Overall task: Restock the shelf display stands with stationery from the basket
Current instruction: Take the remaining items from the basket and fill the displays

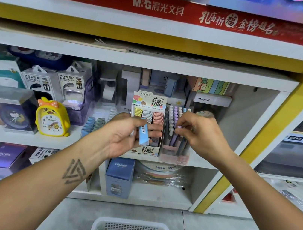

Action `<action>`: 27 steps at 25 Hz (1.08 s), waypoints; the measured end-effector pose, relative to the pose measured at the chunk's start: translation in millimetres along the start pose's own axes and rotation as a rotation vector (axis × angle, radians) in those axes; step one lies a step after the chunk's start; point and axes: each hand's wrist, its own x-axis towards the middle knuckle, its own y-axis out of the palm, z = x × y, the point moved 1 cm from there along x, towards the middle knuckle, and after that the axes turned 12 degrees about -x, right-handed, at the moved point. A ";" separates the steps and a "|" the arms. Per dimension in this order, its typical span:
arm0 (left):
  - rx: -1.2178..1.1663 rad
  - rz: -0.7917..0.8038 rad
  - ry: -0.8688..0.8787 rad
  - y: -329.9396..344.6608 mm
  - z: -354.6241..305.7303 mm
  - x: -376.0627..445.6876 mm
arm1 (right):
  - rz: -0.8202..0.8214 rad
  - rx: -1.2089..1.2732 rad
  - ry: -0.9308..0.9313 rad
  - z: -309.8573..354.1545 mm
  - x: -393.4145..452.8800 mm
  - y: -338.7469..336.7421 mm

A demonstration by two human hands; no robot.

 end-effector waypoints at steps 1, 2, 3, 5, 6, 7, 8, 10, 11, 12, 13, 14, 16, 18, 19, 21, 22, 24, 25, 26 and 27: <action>0.010 -0.004 0.010 -0.9 -0.1 0.8 | 0.017 -0.004 0.013 -0.9 0.8 0.4; 0.002 -0.004 0.016 -1.2 0.0 0.8 | 0.030 -0.032 0.026 -2.5 1.8 0.8; -0.015 -0.005 0.021 -1.2 0.3 0.4 | 0.037 -0.085 0.027 -4.4 2.6 1.2; -0.065 -0.009 0.039 -2.2 0.1 -1.9 | 0.054 -0.240 -0.015 -3.7 3.3 1.5; -0.096 -0.011 0.051 -2.4 -0.4 -3.2 | 0.069 -0.301 -0.038 -1.5 3.8 0.4; -0.129 -0.008 0.059 -2.9 -0.9 -4.4 | 0.064 -0.331 -0.062 2.3 5.0 -1.2; -0.162 0.002 0.069 -3.6 -2.0 -5.3 | 0.038 -0.321 -0.097 8.5 6.5 -2.5; -0.205 0.028 0.098 -4.3 -5.4 -7.7 | 0.005 -0.093 -0.091 27.3 8.5 -0.1; -0.214 0.034 0.120 -5.2 -8.0 -9.2 | 0.072 0.151 -0.004 39.3 10.2 2.9; -0.217 0.038 0.147 -5.8 -10.3 -11.2 | 0.201 0.463 0.111 52.0 11.1 7.7; -0.221 0.046 0.176 -8.5 -13.5 -14.4 | 0.336 0.768 0.225 66.9 12.2 14.8; -0.224 0.061 0.197 -11.1 -16.3 -17.3 | 0.439 1.026 0.339 80.0 12.6 20.6; -0.225 0.122 0.231 -18.1 -22.6 -24.2 | 0.504 1.356 0.513 97.0 16.3 27.7; -0.190 0.135 0.260 -31.7 -33.0 -33.7 | 0.453 1.539 0.576 107.3 26.0 31.5; -0.148 0.083 0.273 -41.8 -40.4 -38.3 | 0.398 1.561 0.578 109.9 32.1 33.5; -0.045 -0.168 0.298 -67.1 -56.4 -51.4 | 0.265 1.392 0.515 113.4 44.4 35.6; 0.010 -0.318 0.302 -82.0 -62.8 -59.3 | 0.208 1.200 0.451 115.7 50.1 37.2; 0.100 -0.487 0.284 -105.9 -71.9 -72.7 | 0.156 0.777 0.334 122.4 58.7 42.0; 0.115 -0.510 0.261 -116.2 -75.8 -79.1 | 0.172 0.652 0.297 128.8 63.0 47.1; 0.114 -0.508 0.231 -123.8 -79.1 -85.1 | 0.189 0.598 0.266 135.0 67.2 52.3; 0.101 -0.488 0.192 -129.4 -81.5 -90.5 | 0.194 0.583 0.239 141.6 71.5 57.4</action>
